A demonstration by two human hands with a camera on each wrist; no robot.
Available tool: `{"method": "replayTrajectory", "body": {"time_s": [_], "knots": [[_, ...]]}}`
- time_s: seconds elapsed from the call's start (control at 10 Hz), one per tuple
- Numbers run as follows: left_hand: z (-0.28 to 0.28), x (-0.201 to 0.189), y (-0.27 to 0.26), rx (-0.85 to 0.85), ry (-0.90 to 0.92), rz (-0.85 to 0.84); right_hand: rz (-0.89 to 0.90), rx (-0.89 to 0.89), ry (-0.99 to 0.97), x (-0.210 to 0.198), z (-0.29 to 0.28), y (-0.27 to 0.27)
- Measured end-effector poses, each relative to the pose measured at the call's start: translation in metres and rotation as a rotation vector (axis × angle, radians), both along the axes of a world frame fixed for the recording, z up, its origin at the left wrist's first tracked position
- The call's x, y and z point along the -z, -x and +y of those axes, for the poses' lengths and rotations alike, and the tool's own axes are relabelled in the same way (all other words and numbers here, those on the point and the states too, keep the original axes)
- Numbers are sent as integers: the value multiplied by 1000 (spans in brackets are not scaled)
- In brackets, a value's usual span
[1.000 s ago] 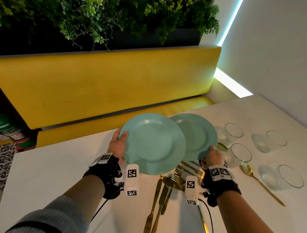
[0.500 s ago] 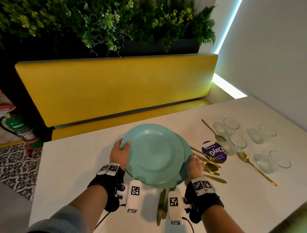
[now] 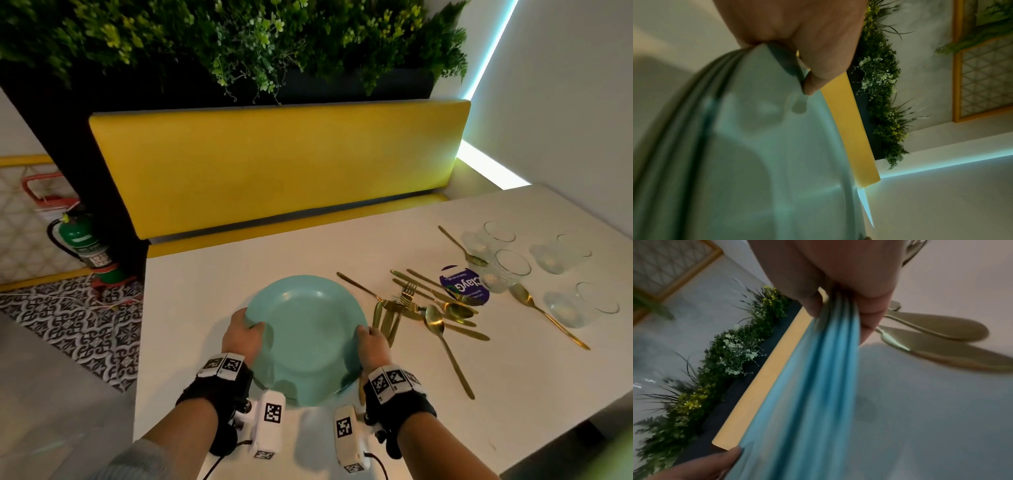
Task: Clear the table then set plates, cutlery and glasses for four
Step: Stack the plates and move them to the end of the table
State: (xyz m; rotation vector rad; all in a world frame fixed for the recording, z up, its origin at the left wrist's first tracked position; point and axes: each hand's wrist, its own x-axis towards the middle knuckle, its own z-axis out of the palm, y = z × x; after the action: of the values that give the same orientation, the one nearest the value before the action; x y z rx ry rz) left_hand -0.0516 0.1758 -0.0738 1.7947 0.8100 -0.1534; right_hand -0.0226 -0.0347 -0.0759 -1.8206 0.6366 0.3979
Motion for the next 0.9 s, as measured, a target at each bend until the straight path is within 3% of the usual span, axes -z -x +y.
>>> {"method": "replayTrajectory", "body": {"time_s": [0.2, 0.5, 0.6, 0.7, 0.8, 0.9], "knots": [[39, 18, 27, 16, -39, 99, 0, -232, 106, 10, 28, 18], [70, 32, 44, 139, -193, 203, -3, -372, 260, 19, 46, 24], [74, 24, 46, 70, -305, 268, 38, -407, 361, 14, 42, 25], [84, 22, 46, 4, -280, 307, 125, -472, 445, 14, 39, 30], [92, 26, 45, -24, -150, 244, 124, -305, 247, 26, 43, 31], [99, 25, 40, -59, -81, 211, 94, -318, 234, 27, 53, 21]]}}
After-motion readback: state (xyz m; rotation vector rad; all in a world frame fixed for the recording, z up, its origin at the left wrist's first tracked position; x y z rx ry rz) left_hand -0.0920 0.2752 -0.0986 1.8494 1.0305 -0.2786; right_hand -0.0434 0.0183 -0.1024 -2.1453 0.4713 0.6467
